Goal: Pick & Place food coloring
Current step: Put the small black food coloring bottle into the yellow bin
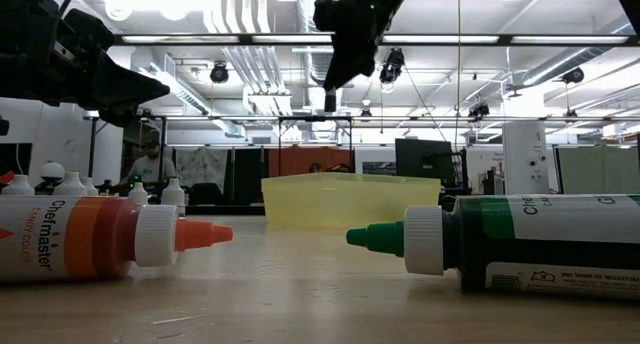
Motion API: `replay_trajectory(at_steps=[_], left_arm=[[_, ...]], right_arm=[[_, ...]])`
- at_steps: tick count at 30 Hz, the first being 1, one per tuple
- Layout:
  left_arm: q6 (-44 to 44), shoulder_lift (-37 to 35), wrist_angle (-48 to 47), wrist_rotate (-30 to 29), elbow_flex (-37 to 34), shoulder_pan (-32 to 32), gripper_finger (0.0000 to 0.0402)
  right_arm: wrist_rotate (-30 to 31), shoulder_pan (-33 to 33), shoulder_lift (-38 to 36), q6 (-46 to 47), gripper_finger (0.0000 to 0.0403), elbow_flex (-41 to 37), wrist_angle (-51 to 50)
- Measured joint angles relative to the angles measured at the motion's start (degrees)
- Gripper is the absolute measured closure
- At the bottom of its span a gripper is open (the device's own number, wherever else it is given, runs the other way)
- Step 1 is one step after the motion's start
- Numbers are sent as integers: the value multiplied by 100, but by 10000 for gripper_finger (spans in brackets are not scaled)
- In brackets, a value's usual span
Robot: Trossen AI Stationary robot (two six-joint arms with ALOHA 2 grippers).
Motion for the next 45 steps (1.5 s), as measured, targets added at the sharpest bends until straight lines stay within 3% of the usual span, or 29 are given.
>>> replay_trajectory(at_steps=[22, 45], left_arm=[[0, 0, 2, 0, 0, 2, 402], [0, -1, 2, 0, 0, -2, 402]], right_arm=[[128, -355, 74, 91, 355, -1837, 1701], [271, -409, 175, -130, 355, -2724, 2768]])
